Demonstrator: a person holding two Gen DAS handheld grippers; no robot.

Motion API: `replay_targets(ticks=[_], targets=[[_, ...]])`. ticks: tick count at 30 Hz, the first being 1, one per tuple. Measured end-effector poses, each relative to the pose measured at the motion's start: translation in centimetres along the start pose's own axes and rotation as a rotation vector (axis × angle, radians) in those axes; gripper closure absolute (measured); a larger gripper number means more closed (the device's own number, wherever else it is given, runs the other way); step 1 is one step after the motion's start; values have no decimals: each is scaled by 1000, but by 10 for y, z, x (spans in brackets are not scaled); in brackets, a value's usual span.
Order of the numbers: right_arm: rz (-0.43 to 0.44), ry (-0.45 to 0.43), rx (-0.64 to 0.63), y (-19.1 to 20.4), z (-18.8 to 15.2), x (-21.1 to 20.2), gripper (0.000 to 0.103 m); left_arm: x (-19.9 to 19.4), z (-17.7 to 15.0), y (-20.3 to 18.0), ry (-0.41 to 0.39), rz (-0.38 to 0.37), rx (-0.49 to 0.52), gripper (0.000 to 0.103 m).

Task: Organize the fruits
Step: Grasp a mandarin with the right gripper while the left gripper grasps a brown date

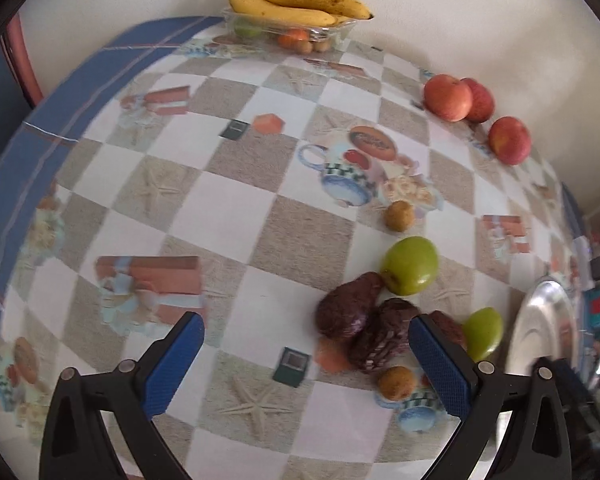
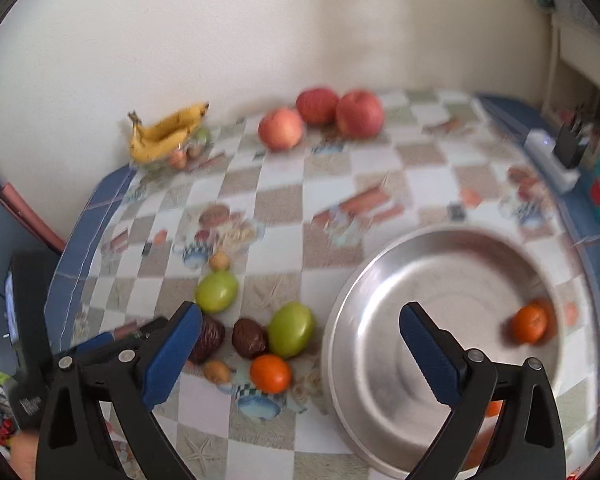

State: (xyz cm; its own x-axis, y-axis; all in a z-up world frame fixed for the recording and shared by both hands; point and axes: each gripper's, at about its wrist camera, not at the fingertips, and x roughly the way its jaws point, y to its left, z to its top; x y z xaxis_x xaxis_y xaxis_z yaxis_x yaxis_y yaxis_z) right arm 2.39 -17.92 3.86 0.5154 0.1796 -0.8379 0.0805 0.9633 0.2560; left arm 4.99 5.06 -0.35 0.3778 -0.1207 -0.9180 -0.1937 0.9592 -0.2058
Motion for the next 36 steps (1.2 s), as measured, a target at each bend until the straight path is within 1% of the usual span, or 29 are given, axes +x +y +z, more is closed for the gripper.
replay_targets(ticks=[3, 4, 6, 7, 8, 9, 10, 11, 12, 14, 15, 17, 19, 21, 22, 23, 24, 25, 27, 30, 31, 33, 35, 36], targets=[[-26, 25, -13, 2, -6, 12, 4, -3, 1, -1, -25, -44, -10, 0], [-26, 32, -24, 3, -8, 14, 4, -5, 1, 0, -39, -46, -19, 0], [4, 36, -34, 7, -10, 16, 5, -5, 3, 2, -44, -40, -47, 1], [21, 32, -40, 8, -12, 15, 9, -4, 4, 5, -42, -42, -65, 2], [34, 26, -51, 11, -12, 13, 15, -2, 4, 6, -37, -52, -78, 5], [42, 18, -64, 14, -13, 11, 18, 1, 4, 7, -23, -65, -89, 7], [46, 13, -75, 16, -13, 10, 23, 5, 4, 8, -11, -71, -95, 14], [52, 13, -85, 19, -13, 10, 27, 9, 4, 8, 4, -73, -99, 17], [58, 15, -91, 20, -13, 10, 29, 13, 4, 8, 19, -75, -102, 18], [64, 28, -99, 22, -13, 12, 34, 20, 3, 7, 42, -98, -104, 27], [63, 37, -104, 23, -14, 14, 35, 24, 3, 6, 55, -110, -105, 28], [73, 66, -116, 26, -16, 22, 44, 28, 3, 5, 62, -128, -111, 34], [86, 115, -118, 27, -20, 32, 44, 28, 3, 6, 63, -136, -116, 37], [77, 155, -124, 29, -25, 43, 47, 28, 3, 7, 61, -133, -115, 38], [71, 170, -131, 31, -28, 47, 55, 28, 3, 7, 63, -141, -119, 41], [63, 185, -137, 32, -30, 51, 59, 28, 3, 7, 65, -150, -122, 43], [59, 196, -141, 33, -32, 53, 59, 28, 3, 8, 66, -157, -124, 45], [46, 200, -150, 34, -34, 54, 59, 28, 3, 8, 67, -162, -125, 48], [7, 204, -178, 37, -36, 56, 59, 27, 3, 7, 66, -170, -122, 52], [-8, 209, -182, 35, -38, 58, 59, 26, 3, 6, 65, -168, -117, 60], [-7, 213, -178, 34, -38, 58, 59, 26, 3, 6, 68, -158, -114, 65], [-12, 221, -174, 33, -39, 61, 60, 26, 2, 7, 72, -163, -126, 66], [-19, 223, -180, 32, -40, 61, 65, 25, 2, 9, 72, -169, -139, 66], [-18, 224, -179, 32, -40, 61, 65, 23, 2, 11, 66, -169, -145, 66]])
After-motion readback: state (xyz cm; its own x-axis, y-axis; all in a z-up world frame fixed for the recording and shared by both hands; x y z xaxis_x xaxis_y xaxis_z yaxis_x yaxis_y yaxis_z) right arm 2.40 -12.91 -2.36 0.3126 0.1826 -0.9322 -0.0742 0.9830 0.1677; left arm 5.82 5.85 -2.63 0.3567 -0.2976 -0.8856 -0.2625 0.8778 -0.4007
